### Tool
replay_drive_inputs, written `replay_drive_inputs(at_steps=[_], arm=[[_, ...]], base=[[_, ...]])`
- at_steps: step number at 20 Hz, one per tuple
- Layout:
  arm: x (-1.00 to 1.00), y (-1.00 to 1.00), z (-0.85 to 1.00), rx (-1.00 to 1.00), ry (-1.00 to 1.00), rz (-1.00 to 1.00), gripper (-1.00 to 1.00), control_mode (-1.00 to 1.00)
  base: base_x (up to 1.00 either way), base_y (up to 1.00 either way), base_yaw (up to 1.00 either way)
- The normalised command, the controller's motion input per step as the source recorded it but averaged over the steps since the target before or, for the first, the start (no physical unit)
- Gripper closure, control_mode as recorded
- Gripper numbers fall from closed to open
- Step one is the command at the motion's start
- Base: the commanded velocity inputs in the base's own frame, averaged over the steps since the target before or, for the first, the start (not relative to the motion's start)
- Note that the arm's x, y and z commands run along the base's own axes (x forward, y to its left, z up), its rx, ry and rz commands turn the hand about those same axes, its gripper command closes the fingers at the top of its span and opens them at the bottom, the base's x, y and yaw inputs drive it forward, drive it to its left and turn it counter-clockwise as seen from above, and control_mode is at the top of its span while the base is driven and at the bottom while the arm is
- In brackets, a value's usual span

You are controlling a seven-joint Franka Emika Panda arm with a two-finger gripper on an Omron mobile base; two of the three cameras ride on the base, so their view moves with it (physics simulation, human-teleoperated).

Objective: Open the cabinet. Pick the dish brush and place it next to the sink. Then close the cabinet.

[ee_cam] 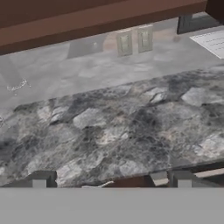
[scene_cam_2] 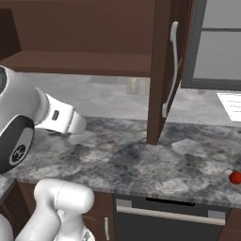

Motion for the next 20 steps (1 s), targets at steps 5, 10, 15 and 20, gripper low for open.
replay_drive_inputs(at_steps=[5,10,15,20], arm=[[-0.42,0.01,0.11,0.0,-0.53,0.0,-1.0,-1.0],[-0.28,0.26,0.59,0.0,-0.33,-0.04,-1.0,-1.0],[-0.3,0.14,0.67,0.0,-0.21,-0.05,-1.0,-1.0],[-0.38,0.04,0.4,0.0,-0.11,-0.05,-1.0,-1.0]], base=[[0.0,0.0,0.0],[0.0,0.0,0.0],[0.0,0.0,0.0],[0.0,0.0,0.0]])
